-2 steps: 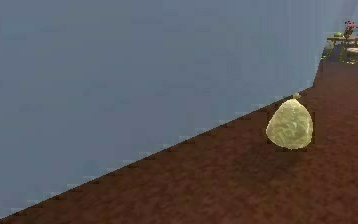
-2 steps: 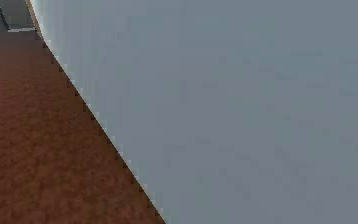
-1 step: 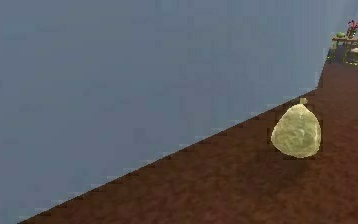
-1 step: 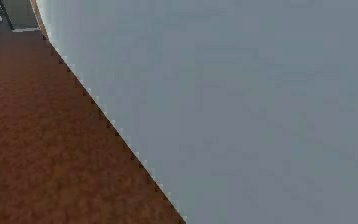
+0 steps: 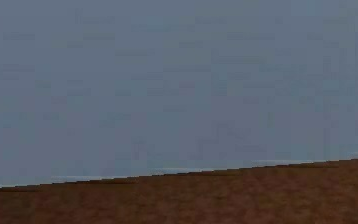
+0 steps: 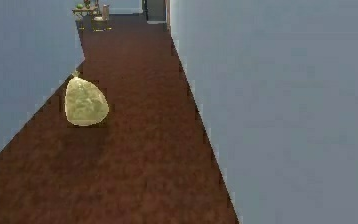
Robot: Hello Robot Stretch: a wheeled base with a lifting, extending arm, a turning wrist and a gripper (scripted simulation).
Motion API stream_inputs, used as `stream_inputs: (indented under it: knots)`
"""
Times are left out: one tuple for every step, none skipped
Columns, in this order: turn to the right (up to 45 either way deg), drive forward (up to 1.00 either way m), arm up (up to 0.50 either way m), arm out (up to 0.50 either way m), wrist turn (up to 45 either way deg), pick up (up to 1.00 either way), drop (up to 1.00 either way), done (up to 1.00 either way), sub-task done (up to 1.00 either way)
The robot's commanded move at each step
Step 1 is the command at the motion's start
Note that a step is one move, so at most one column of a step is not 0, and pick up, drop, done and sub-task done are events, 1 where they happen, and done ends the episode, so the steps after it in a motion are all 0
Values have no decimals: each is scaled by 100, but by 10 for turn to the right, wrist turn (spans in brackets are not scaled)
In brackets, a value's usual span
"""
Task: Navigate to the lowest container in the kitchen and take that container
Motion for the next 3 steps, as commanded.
stream_inputs:
  knots:
    - [0,60,0,0,0,0,0,0,0]
    - [-450,0,0,0,0,0,0,0,0]
    - [-330,0,0,0,0,0,0,0,0]
